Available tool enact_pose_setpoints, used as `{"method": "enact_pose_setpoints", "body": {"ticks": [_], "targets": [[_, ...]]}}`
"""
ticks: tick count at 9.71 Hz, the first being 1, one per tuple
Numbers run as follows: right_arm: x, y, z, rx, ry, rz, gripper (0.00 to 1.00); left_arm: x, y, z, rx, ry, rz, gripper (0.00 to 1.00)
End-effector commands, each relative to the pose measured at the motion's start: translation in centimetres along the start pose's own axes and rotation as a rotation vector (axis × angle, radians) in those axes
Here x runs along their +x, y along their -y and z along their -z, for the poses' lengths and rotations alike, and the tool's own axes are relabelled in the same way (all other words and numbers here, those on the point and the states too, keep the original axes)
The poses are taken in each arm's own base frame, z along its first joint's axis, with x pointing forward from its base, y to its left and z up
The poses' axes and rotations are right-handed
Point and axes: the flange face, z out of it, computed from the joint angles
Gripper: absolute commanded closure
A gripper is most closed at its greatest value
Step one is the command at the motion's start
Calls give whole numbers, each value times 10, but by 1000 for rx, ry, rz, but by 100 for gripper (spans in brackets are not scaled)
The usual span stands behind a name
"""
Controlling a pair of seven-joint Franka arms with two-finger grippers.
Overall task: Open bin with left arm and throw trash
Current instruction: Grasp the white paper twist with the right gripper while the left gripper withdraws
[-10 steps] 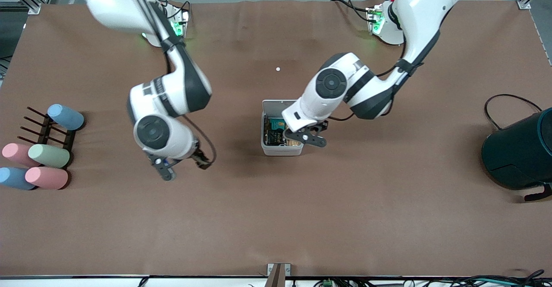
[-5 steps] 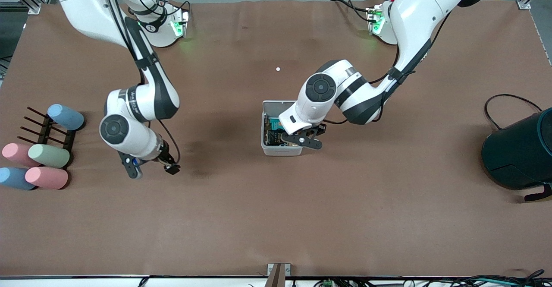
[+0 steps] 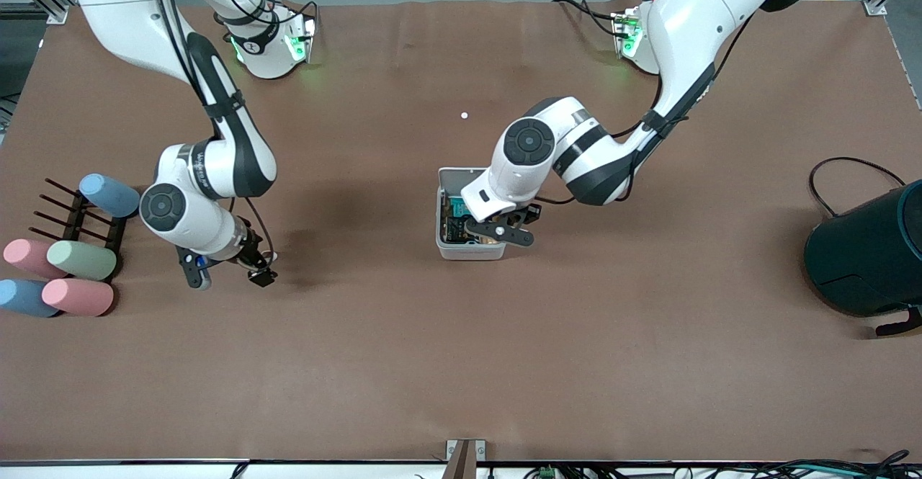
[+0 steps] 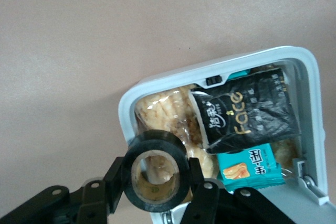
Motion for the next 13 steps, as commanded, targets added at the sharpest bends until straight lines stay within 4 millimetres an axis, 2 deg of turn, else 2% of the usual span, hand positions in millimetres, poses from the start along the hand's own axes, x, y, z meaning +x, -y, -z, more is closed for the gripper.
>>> {"method": "enact_pose_setpoints", "body": {"ticks": [1,2,3,4,5,6,7,8,9,10,11,12,13], "targets": [[10,-8,-16,11,3,-12,1,3,-4,-11,21,-9,3,12],[14,-11,-22,5,4,-16,1,3,-3,-10,25,-14,-1,0],[16,-12,-39,-14,5,-5,2,3,-3,-9,25,-16,1,0],[22,-14,-47,-3,-1,13,6,3,-3,-8,26,-16,2,0],[29,-18,-48,-5,2,1,13,5,0,-5,27,-21,-1,0],[30,-18,-49,-4,2,-3,31,10,12,2,35,-24,7,0],[31,-19,-49,-5,3,-5,59,18,40,30,65,-39,42,0],[29,-19,-56,-12,5,-3,70,23,71,63,101,-27,101,0],[30,-19,-58,-11,10,-18,94,27,103,98,115,-25,168,0],[29,-18,-58,-11,11,-21,100,32,135,135,90,-29,250,0],[26,-15,-52,-8,14,-26,100,33,157,159,90,-29,299,0],[14,-7,-27,-13,30,-83,100,36,189,178,103,-24,351,0],[-5,13,17,-26,47,-137,100,37,226,191,116,1,387,0]]}}
